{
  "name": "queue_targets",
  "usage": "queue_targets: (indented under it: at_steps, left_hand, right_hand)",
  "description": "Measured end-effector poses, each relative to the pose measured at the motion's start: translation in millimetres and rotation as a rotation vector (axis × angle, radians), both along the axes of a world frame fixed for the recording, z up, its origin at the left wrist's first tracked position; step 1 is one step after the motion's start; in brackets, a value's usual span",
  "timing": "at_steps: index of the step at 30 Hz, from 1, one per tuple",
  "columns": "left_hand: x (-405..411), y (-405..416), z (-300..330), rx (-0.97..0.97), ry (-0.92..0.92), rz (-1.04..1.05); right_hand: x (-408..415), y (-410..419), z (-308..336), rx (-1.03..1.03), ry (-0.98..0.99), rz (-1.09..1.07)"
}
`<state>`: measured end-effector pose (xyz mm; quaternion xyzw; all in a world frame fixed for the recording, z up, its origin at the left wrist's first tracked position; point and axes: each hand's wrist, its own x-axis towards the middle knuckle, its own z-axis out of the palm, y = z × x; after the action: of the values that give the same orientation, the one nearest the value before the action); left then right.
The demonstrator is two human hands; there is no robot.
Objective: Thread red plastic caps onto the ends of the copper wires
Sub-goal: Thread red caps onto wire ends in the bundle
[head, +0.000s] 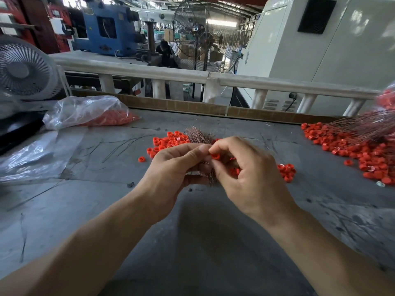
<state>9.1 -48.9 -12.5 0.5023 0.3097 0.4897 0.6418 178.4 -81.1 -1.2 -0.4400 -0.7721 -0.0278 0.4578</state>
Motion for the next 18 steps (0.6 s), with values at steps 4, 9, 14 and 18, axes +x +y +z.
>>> queue_targets:
  at_steps: [4,9,14,18]
  left_hand:
    - [-1.2,2.4,-0.3,0.017,0.022,0.067]
    - [-4.2,6.9,1.2,0.015,0.010,0.165]
    - [-11.0,11.3,6.7,-0.010,-0.030,0.257]
    - [-14.3,12.8,8.8,-0.058,-0.045,0.350]
  right_hand:
    - [-1.7,0.1,-0.7,-0.060,0.025,0.007]
    - [0.1,3.5,-4.8,-0.127,0.084,-0.011]
    - [5.1,6.4,-6.8,-0.230,0.129,-0.002]
    - [5.5,4.8,-9.1,-0.295,0.170,0.061]
